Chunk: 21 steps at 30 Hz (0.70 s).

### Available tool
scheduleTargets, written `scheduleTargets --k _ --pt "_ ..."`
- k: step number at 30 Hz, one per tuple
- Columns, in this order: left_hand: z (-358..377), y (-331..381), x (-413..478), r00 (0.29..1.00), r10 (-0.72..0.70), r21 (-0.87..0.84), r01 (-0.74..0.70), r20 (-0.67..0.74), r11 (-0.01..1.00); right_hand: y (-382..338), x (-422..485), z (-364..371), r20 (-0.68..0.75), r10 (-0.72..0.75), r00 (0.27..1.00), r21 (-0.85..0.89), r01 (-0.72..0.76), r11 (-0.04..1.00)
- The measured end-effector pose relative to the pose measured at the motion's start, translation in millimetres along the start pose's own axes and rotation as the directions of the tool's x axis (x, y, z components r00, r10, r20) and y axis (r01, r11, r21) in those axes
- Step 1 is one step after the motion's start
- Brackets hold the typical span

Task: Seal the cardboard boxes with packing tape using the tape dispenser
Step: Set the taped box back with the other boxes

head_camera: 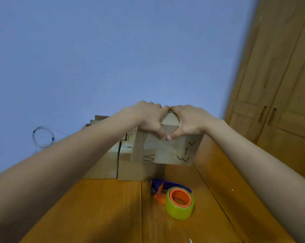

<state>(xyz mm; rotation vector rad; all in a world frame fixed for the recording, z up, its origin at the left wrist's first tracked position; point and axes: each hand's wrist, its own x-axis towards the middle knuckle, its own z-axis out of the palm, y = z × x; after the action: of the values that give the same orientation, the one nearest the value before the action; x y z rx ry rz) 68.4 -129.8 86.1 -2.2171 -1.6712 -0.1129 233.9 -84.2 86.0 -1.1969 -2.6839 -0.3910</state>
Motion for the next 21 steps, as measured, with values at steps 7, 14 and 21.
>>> scheduleTargets --k 7,14,21 --pt "18 -21 -75 0.991 -0.037 -0.076 0.047 0.127 0.996 -65 -14 20 0.070 -0.111 0.991 0.105 0.103 0.989" --pt "75 -29 -127 0.966 -0.052 -0.140 0.090 0.251 0.986 -116 -22 81 0.143 -0.144 0.979 0.143 0.124 0.982" --pt "136 -32 -163 0.920 -0.136 -0.212 0.226 0.369 0.951 -163 -37 141 0.120 -0.133 0.984 0.164 0.113 0.980"
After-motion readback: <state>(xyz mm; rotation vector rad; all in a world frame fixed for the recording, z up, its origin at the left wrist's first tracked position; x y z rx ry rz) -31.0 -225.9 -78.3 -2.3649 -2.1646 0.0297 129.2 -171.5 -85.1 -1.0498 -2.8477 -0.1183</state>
